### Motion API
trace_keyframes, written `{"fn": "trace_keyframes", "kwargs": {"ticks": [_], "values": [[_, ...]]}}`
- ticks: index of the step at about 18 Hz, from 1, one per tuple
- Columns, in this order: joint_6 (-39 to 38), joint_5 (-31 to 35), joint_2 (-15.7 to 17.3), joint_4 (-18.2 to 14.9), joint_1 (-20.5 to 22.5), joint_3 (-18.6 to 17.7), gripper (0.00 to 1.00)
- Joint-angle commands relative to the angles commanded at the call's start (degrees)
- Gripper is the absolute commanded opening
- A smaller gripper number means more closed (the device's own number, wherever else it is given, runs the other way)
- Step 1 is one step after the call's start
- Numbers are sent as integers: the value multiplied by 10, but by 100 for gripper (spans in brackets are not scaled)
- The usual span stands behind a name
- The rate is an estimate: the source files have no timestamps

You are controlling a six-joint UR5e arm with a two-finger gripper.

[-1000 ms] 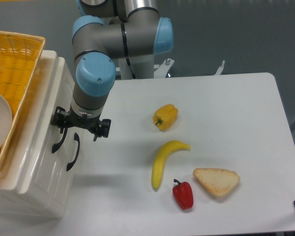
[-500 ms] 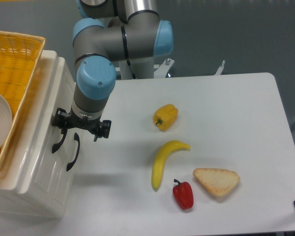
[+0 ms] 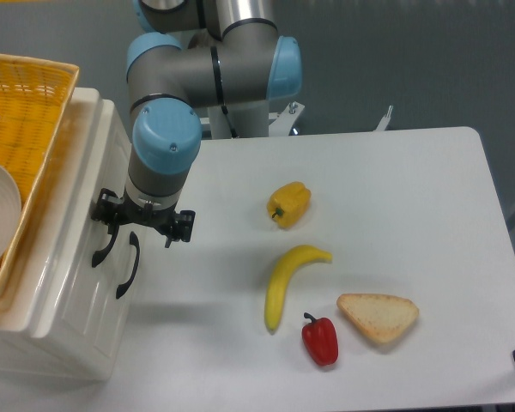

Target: Slide the top white drawer open

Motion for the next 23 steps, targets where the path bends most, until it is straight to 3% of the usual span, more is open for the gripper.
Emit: {"fn": "trace_keyframes", "kwargs": {"ticks": [7,23], "values": [[5,31,3,2,-11,-1,100],[23,33,4,2,-9,2,100]]}}
